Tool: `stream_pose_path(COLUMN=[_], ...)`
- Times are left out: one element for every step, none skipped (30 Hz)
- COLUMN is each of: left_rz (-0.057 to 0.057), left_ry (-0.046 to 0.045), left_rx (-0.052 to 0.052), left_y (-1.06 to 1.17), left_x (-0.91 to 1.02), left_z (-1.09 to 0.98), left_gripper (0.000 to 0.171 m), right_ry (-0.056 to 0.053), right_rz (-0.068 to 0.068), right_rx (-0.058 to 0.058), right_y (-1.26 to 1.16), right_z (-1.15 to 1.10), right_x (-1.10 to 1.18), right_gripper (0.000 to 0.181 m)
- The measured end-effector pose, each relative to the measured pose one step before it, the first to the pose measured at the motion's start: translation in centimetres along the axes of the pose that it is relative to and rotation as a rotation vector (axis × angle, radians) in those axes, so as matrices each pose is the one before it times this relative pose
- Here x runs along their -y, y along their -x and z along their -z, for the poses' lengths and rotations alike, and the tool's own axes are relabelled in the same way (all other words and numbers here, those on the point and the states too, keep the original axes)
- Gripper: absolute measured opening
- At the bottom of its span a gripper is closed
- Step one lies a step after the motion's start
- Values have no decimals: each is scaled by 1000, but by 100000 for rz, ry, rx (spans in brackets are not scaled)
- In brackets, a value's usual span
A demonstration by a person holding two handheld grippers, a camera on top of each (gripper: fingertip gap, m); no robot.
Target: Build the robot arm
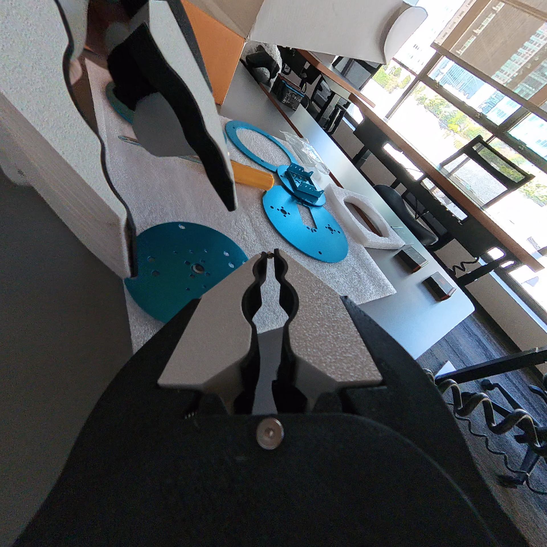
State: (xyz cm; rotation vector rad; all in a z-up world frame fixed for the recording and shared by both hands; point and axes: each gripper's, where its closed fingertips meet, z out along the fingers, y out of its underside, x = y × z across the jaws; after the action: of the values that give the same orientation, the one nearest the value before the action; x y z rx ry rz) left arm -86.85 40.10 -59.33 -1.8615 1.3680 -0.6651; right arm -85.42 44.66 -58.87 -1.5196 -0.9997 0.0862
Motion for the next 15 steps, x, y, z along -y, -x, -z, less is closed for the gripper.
stream_pose_path(left_rz=[-5143, -4204, -2813, -2243, -1688, -1240, -1344, -1649, -1829, -1472, -919, -671, -85, 897, 1249], left_ry=[2107, 2296, 685, -422, 414, 1832, 2117, 1566, 969, 750, 851, 1023, 211, -1540, -920], left_rx=[-922, -1935, -2582, -3247, -2524, -1894, -1612, -1356, -1039, -1219, 21, -89, -366, -687, -898], left_y=[63, 37, 7, -68, 68, 163, 101, 6, -70, -175, 0, -14, -58, -78, -105], left_x=[-165, -235, -23, 125, -13, -251, -307, -241, -174, -139, -178, -214, -110, 147, 26], left_z=[-122, -197, -180, -131, -162, -212, -228, -236, -231, -201, -198, -188, -128, -34, -27], left_gripper=[86, 88, 91, 91, 90, 91, 93, 93, 93, 93, 91, 90, 89, 86, 84], right_ry=[-830, -625, -331, -308, -416, -264, -11, -54, -168, -138, -57, -77, -98, -15, -55], right_rz=[-629, -680, -418, -175, -111, -162, -148, -55, -193, -305, -212, -46, 11, -74, -4], right_rx=[-240, -93, 203, 24, -174, -71, -24, -108, -173, -38, 49, 96, 141, 109, 54], right_y=[-71, -58, -2, -2, -17, -5, -1, -11, -35, -20, 3, 4, 19, 14, 12], right_z=[51, 46, 28, 33, 53, 28, 9, 10, 22, 8, 0, 6, 7, 5, 8], right_x=[85, 69, 23, 30, 36, 21, -17, 4, 14, 7, -3, 1, 10, -3, -4], right_gripper=[4, 4, 4, 4, 3, 4, 4, 4, 4, 4, 3, 3, 3, 3, 3])
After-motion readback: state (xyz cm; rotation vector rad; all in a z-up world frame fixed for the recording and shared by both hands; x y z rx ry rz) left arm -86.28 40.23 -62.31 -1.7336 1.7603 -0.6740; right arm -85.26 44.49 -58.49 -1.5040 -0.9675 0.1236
